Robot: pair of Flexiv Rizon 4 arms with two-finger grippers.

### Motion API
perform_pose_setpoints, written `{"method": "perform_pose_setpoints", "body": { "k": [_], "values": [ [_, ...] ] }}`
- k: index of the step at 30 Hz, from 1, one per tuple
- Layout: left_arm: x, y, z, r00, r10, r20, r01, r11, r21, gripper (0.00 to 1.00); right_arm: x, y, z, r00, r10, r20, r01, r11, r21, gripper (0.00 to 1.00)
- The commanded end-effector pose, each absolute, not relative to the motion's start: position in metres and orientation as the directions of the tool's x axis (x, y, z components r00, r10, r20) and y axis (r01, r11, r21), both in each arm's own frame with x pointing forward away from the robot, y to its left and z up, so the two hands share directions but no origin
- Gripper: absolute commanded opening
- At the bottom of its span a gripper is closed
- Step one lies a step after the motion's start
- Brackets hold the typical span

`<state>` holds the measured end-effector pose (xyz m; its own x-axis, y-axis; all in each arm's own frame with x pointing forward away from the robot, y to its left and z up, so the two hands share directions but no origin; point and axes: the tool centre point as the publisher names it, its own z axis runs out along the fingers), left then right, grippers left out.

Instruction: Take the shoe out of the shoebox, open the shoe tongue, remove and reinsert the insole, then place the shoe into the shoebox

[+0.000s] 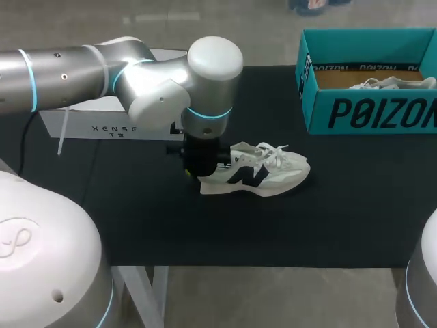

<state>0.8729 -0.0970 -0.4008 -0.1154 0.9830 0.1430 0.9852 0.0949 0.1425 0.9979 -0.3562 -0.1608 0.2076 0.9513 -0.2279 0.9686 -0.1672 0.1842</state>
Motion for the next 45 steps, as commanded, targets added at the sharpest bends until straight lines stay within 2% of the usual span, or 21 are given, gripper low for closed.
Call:
{"method": "perform_pose_setpoints", "body": {
  "k": [1, 14, 15, 16, 17, 18, 26, 32, 36, 38, 45],
  "values": [
    [0.873, -0.097, -0.401, -0.114, 0.984, 0.14, 0.985, 0.094, 0.144, 0.0, 0.998, -0.356, -0.161, 0.208, 0.951, -0.227, 0.968, -0.168, 0.185, 1.0],
    [0.874, -0.096, -0.402, -0.111, 0.984, 0.136, 0.986, 0.093, 0.135, 0.0, 0.998, -0.356, -0.161, 0.208, 0.951, -0.227, 0.968, -0.168, 0.185, 1.0],
    [0.874, -0.095, -0.401, -0.111, 0.984, 0.136, 0.987, 0.092, 0.135, 0.12, 0.998, -0.356, -0.161, 0.208, 0.951, -0.227, 0.968, -0.168, 0.185, 1.0],
    [0.874, -0.095, -0.401, -0.11, 0.984, 0.137, 0.987, 0.092, 0.135, 0.31, 0.998, -0.356, -0.161, 0.208, 0.951, -0.227, 0.968, -0.168, 0.185, 1.0],
    [0.875, -0.095, -0.4, -0.104, 0.986, 0.133, 0.987, 0.086, 0.134, 0.84, 0.998, -0.356, -0.161, 0.208, 0.951, -0.227, 0.968, -0.168, 0.185, 1.0],
    [0.875, -0.095, -0.399, -0.103, 0.986, 0.135, 0.987, 0.085, 0.133, 1.0, 0.998, -0.356, -0.161, 0.208, 0.951, -0.227, 0.968, -0.168, 0.185, 1.0],
    [0.875, -0.09, -0.385, -0.061, 0.992, 0.113, 0.991, 0.046, 0.127, 1.0, 0.998, -0.356, -0.161, 0.208, 0.951, -0.227, 0.968, -0.168, 0.185, 1.0],
    [0.88, -0.089, -0.357, -0.026, 1.0, 0.002, 0.992, 0.026, 0.124, 1.0, 0.998, -0.356, -0.161, 0.208, 0.951, -0.227, 0.968, -0.168, 0.185, 1.0],
    [0.885, -0.085, -0.328, 0.018, 0.997, -0.079, 0.998, -0.012, 0.067, 1.0, 0.998, -0.356, -0.161, 0.208, 0.951, -0.227, 0.968, -0.168, 0.185, 1.0],
    [0.886, -0.088, -0.321, 0.14, 0.986, -0.09, 0.989, -0.143, -0.024, 1.0, 0.998, -0.356, -0.161, 0.208, 0.951, -0.227, 0.968, -0.168, 0.185, 1.0],
    [0.886, -0.088, -0.321, 0.14, 0.986, -0.09, 0.989, -0.143, -0.024, 1.0, 0.998, -0.356, -0.161, 0.208, 0.951, -0.227, 0.968, -0.168, 0.185, 1.0]
  ]
}}
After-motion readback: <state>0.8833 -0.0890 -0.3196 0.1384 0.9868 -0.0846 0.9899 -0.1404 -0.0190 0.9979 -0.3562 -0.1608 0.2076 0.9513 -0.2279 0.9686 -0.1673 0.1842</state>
